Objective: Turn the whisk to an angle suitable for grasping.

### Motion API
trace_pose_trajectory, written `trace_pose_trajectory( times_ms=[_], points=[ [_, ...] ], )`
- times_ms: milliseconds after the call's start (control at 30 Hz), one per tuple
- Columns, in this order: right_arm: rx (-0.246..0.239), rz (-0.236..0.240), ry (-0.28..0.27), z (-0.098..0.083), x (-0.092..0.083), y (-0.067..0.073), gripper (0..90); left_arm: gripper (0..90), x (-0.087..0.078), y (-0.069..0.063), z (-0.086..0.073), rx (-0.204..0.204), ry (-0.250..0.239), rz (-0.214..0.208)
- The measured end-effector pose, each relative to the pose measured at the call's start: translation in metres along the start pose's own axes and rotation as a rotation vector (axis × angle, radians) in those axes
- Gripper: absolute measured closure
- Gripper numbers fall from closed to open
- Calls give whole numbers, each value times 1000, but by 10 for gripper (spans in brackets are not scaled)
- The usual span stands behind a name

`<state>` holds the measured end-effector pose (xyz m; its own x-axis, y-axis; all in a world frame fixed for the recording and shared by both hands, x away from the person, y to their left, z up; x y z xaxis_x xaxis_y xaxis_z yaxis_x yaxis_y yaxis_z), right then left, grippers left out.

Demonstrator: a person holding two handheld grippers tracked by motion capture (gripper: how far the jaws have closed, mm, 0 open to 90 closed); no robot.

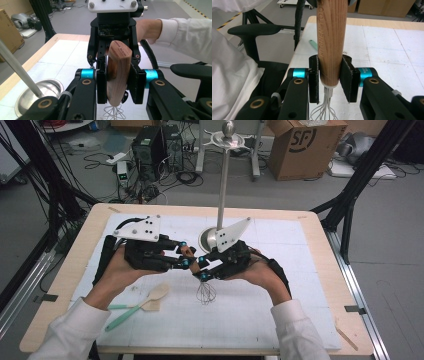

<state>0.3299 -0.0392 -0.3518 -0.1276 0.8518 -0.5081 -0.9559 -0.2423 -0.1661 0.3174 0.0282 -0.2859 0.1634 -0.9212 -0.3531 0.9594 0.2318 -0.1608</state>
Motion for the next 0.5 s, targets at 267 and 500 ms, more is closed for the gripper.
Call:
trace_pose_trajectory(
  times_ms=[267,500],
  points=[
    [-4,0,-26,4,-1,0,710,725,-3,-1,3,-4,-19,-3],
    [-15,14,-36,6,-1,2,711,725,-4,-4,5,3,-23,-15]
  ],
)
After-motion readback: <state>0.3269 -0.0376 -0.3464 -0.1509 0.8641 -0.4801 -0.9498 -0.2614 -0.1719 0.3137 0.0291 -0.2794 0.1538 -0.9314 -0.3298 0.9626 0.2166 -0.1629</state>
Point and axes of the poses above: each handheld gripper's, and its own axes: x roughly forward along the jaws, z roughly out of its top, y roughly to its left, the point moved 10 cm from there along x, roughly forward along the jaws, and after that the axes turned 12 degrees about -x, right-handed, at the moved point
